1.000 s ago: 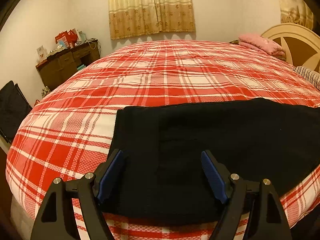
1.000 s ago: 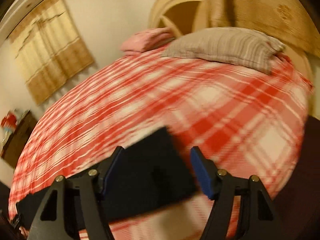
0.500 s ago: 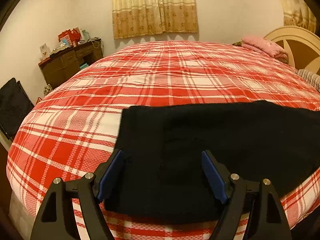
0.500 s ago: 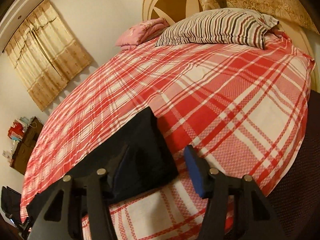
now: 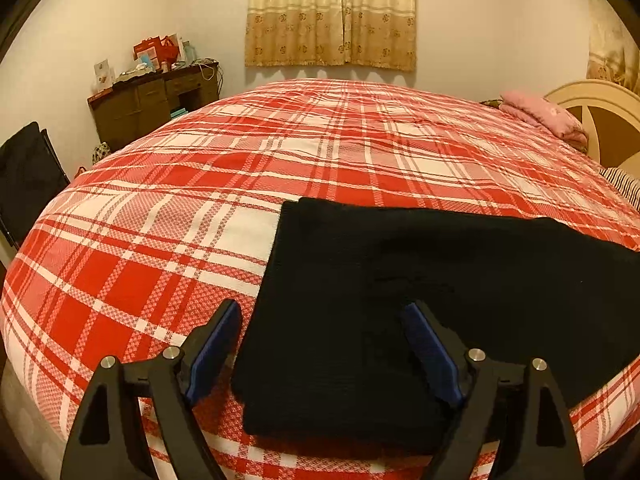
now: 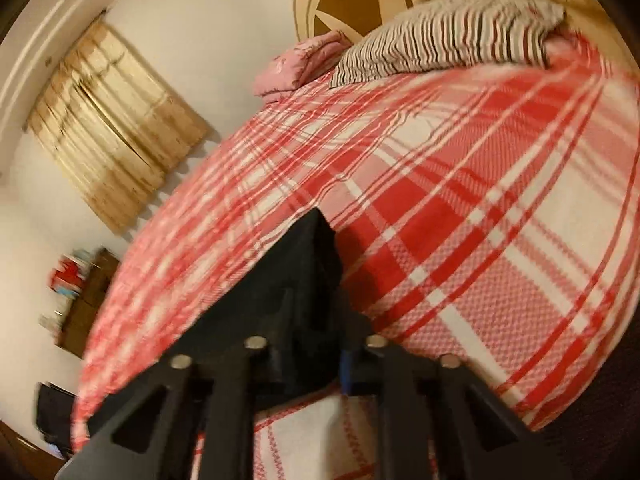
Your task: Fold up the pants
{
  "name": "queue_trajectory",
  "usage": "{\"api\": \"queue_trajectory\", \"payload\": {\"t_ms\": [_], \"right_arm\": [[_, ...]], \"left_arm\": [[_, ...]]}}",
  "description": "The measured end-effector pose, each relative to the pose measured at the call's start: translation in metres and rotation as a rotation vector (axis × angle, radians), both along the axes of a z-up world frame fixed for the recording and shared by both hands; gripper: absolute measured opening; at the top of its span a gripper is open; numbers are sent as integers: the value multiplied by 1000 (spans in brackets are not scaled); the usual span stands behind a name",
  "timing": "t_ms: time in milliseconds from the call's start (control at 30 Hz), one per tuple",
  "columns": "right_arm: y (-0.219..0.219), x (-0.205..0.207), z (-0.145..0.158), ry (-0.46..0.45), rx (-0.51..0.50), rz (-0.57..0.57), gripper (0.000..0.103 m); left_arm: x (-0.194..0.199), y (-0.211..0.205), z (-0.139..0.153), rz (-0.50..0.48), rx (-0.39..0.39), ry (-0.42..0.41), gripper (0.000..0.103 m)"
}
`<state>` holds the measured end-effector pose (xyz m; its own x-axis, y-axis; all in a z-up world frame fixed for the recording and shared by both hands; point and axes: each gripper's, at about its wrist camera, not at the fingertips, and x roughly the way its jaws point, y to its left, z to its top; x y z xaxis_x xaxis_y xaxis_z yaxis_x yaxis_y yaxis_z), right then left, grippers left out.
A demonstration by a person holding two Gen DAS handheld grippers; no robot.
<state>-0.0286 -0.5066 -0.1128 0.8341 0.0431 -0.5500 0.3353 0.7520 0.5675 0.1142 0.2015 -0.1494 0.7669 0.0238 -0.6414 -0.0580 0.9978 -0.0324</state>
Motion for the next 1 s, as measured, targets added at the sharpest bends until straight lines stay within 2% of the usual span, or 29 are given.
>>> {"api": "queue_trajectory", "payload": {"t_ms": [300,633,1000], "right_arm": [[26,-2,28,-73,-66,29,16],[83,10,64,-163,-140,151,16],[136,41,58,-159,-158,301,16]], "left_arm": [[1,-2,-1,0,3,4,89],[1,-3,-2,-2,7,9,92],[-1,-6,-3,1,14,2,95]]}}
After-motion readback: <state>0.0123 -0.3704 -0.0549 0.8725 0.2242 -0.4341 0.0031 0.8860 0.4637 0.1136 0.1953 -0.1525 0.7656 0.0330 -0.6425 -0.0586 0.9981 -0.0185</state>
